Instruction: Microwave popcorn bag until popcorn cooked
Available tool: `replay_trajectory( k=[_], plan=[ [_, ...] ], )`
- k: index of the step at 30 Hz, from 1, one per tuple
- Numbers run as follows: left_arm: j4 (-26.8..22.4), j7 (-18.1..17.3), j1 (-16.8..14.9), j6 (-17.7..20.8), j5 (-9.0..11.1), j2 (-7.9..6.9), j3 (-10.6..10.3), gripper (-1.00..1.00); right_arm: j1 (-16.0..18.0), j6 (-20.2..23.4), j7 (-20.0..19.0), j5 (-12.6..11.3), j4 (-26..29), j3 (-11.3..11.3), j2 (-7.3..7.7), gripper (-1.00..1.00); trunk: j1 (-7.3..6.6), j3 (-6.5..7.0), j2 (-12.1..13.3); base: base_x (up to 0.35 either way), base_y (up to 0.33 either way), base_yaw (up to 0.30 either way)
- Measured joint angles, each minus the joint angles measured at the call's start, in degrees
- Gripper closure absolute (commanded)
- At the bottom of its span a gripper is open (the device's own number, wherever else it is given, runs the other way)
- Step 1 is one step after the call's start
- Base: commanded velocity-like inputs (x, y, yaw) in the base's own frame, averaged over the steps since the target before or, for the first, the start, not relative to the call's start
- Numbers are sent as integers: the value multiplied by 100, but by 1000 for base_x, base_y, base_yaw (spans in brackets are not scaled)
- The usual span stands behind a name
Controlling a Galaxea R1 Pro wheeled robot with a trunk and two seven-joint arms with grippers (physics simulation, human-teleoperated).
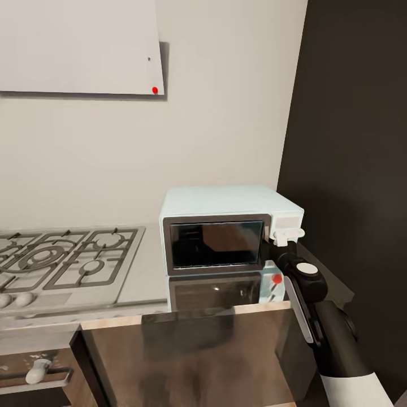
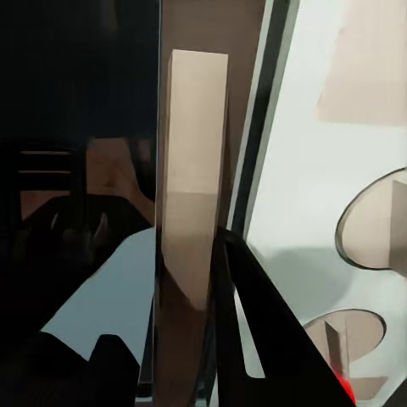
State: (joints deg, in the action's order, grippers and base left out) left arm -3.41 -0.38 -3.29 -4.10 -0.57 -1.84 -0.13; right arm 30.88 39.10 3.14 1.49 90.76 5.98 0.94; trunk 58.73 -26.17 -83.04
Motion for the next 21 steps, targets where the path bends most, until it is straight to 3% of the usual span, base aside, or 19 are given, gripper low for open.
replay_trajectory(
  k=[21],
  plan=[
    [0,6,0,-14,36,0,5,-100,-1,-10,-3,-57,1,-7,8,100,0,-1,0,-37,0,0]
  ],
)
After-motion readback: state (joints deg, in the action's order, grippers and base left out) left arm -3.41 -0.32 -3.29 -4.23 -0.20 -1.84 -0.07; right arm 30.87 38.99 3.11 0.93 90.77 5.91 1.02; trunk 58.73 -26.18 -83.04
